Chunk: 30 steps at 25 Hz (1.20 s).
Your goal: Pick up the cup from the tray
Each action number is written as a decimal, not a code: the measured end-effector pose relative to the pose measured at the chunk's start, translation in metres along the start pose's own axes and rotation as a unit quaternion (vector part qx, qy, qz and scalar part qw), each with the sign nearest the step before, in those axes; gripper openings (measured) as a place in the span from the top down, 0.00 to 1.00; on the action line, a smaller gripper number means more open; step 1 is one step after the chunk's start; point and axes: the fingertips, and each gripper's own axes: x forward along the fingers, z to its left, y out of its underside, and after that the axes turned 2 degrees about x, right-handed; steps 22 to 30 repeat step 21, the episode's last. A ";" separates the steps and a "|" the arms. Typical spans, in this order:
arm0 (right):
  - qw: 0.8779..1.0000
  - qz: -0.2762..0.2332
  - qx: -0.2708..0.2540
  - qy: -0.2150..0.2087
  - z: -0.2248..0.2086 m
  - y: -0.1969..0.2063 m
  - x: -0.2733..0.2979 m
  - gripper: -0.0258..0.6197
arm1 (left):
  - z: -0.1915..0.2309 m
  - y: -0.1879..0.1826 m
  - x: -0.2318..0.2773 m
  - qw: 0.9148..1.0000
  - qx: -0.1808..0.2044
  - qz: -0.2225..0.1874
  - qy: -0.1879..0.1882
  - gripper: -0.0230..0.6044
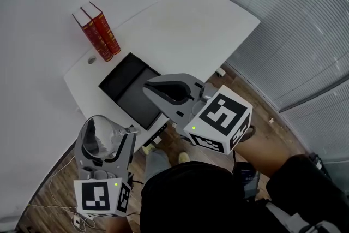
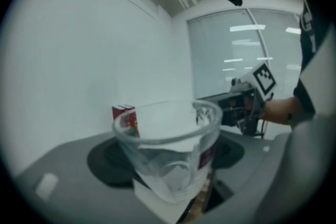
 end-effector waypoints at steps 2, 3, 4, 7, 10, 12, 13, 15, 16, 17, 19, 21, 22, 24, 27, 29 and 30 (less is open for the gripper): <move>1.000 -0.001 0.001 -0.002 0.000 -0.002 0.000 0.94 | -0.001 -0.002 0.000 1.000 0.003 0.001 -0.001 0.32; 1.000 -0.002 0.001 -0.003 0.000 -0.003 0.000 0.94 | -0.001 -0.004 0.000 1.000 0.005 0.001 -0.002 0.32; 1.000 -0.004 0.002 -0.003 0.001 -0.004 0.000 0.94 | -0.001 -0.006 -0.001 1.000 0.007 0.000 -0.003 0.32; 1.000 -0.007 0.002 -0.005 0.004 -0.006 -0.001 0.94 | -0.002 -0.008 -0.004 1.000 0.013 -0.001 -0.006 0.32; 1.000 -0.009 0.000 -0.010 0.007 -0.005 0.001 0.94 | -0.001 -0.008 -0.005 1.000 0.018 -0.002 -0.012 0.32; 1.000 -0.009 -0.001 -0.014 0.009 -0.004 0.002 0.94 | 0.000 -0.008 -0.006 1.000 0.018 -0.003 -0.014 0.32; 1.000 -0.009 -0.001 -0.016 0.011 -0.004 0.003 0.94 | 0.000 -0.009 -0.008 1.000 0.017 -0.004 -0.015 0.32; 1.000 -0.010 -0.003 -0.018 0.013 -0.005 0.004 0.94 | 0.001 -0.010 -0.010 1.000 0.017 -0.007 -0.018 0.32; 1.000 -0.010 -0.004 -0.019 0.013 -0.006 0.005 0.94 | 0.002 -0.010 -0.011 1.000 0.017 -0.008 -0.019 0.32; 1.000 -0.011 -0.005 -0.020 0.014 -0.007 0.005 0.94 | 0.002 -0.010 -0.012 1.000 0.017 -0.008 -0.020 0.32; 1.000 -0.012 -0.007 -0.021 0.016 -0.008 0.006 0.94 | 0.002 -0.010 -0.014 1.000 0.016 -0.009 -0.022 0.32; 1.000 -0.013 -0.008 -0.023 0.018 -0.010 0.006 0.94 | 0.003 -0.008 -0.015 1.000 0.016 -0.008 -0.023 0.32; 1.000 -0.013 -0.008 -0.023 0.018 -0.010 0.006 0.94 | 0.003 -0.008 -0.015 1.000 0.016 -0.008 -0.023 0.32; 1.000 -0.013 -0.008 -0.023 0.018 -0.010 0.006 0.94 | 0.003 -0.008 -0.015 1.000 0.016 -0.008 -0.023 0.32; 1.000 -0.013 -0.008 -0.023 0.018 -0.010 0.006 0.94 | 0.003 -0.008 -0.015 1.000 0.016 -0.008 -0.023 0.32; 1.000 -0.013 -0.008 -0.023 0.018 -0.010 0.006 0.94 | 0.003 -0.008 -0.015 1.000 0.016 -0.008 -0.023 0.32; 1.000 -0.013 -0.008 -0.023 0.018 -0.010 0.006 0.94 | 0.003 -0.008 -0.015 1.000 0.016 -0.008 -0.023 0.32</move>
